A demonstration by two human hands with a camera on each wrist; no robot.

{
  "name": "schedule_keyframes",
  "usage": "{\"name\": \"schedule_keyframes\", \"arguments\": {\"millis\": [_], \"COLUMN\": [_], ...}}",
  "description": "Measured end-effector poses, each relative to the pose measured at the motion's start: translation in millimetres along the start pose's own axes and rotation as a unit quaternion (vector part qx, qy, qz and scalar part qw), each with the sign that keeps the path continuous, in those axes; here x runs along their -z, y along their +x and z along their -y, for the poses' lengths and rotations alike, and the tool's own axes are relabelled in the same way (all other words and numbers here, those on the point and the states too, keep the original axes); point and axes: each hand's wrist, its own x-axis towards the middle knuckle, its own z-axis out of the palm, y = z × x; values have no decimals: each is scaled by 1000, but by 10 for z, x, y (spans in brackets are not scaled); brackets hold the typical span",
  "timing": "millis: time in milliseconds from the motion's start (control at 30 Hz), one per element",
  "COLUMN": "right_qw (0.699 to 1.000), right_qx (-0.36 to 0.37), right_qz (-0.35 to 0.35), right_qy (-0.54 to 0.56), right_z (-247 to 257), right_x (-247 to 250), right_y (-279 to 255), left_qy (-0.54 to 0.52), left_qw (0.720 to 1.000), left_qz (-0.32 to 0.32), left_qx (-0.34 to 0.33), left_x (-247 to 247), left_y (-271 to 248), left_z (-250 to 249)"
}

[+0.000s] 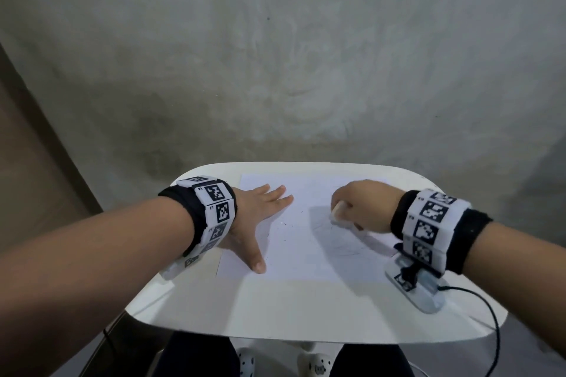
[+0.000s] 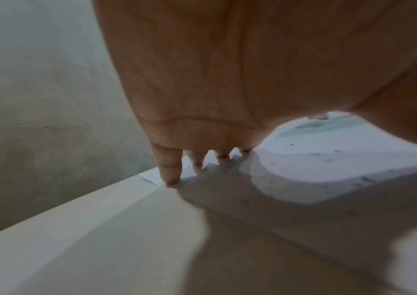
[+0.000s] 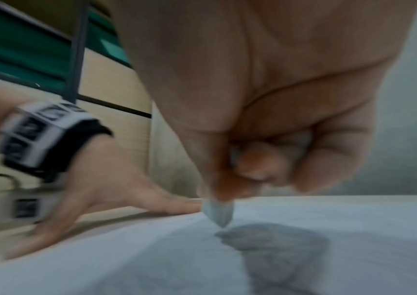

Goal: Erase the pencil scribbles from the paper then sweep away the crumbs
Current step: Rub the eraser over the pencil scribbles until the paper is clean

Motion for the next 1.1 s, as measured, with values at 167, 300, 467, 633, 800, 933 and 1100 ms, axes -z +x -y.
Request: {"name": "schedule_keyframes", "arguments": {"millis": [167, 300, 467, 633, 800, 933, 1100], "right_qw": [940, 976, 999, 993, 991, 985, 992], "right_qx": [-68, -48, -20, 56, -3, 78, 12], "right_qz": [3, -16, -9, 28, 12, 46, 6], "right_qy": [335, 213, -31, -95, -134, -149, -126], "right_z": [-320, -275, -10, 326, 239, 378, 248], "right_x": [67, 50, 28, -115, 43, -110, 20], "right_y": [77, 223, 337, 279, 332, 272, 284], "left_qy": [-6, -50, -34, -60, -41, -66, -41], "left_qw": [1000, 997, 997, 996, 998, 996, 998], "left_qz": [-3, -64, -62, -63, -47, -54, -49], "left_qx": [0, 9, 6, 9, -3, 2, -8], "left_x": [155, 386, 327, 283, 271, 275, 284], "left_y": [9, 59, 186, 144, 227, 187, 210], "left_z": [-79, -281, -471, -506, -441, -478, -464]}}
